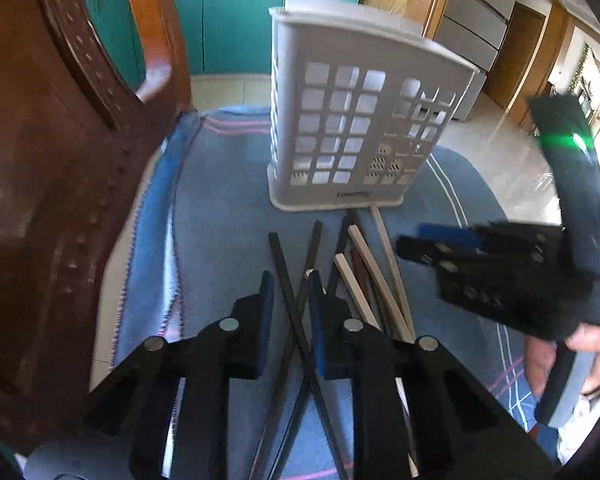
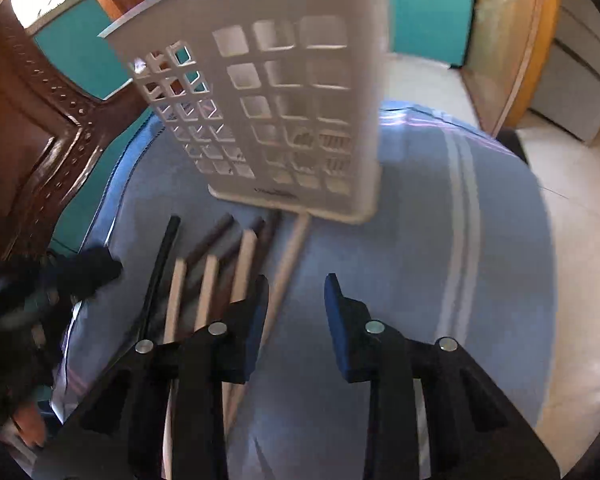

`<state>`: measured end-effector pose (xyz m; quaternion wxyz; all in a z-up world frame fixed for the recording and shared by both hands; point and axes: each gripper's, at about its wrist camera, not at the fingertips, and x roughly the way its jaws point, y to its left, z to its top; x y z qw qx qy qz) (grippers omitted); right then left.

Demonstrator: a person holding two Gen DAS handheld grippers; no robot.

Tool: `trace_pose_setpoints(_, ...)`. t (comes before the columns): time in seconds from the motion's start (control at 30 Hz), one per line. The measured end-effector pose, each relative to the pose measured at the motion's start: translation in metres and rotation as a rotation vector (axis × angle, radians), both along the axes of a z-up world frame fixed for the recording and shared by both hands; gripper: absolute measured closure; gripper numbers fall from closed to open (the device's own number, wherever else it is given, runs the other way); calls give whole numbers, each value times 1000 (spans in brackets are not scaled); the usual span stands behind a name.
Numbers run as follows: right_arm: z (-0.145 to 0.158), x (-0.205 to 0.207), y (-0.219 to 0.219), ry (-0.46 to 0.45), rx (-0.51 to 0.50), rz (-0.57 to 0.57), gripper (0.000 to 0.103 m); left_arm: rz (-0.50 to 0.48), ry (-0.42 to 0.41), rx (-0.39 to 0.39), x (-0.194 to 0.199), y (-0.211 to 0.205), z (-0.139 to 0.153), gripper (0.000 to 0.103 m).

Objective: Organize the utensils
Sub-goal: 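Grasp a dark chopstick with the left tool while the right tool grasps a light wooden chopstick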

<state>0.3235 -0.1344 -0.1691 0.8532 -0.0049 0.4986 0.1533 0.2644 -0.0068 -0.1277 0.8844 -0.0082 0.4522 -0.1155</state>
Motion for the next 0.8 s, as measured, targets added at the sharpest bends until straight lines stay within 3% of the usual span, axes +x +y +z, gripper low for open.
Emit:
trace_pose_setpoints(0.17, -14, 9, 15, -14, -74, 22, 76, 9, 41, 10, 4, -2, -16, 85)
trace_pose_setpoints(0.23, -13, 9, 20, -20, -114, 45, 89, 15, 63, 4, 10, -3, -24, 85)
trace_pose_setpoints(0.4, -11, 3, 8, -31, -128, 64, 96, 20, 90, -3, 12, -6, -35, 85)
trace_pose_setpoints(0.53, -5, -2, -9, -69, -152, 36, 96, 29, 97, 0, 15, -14, -47, 91)
trace_pose_setpoints(0.8, -16, -8, -14, -71, -194, 36, 96, 71, 84, 15, 9, -23, -56, 91)
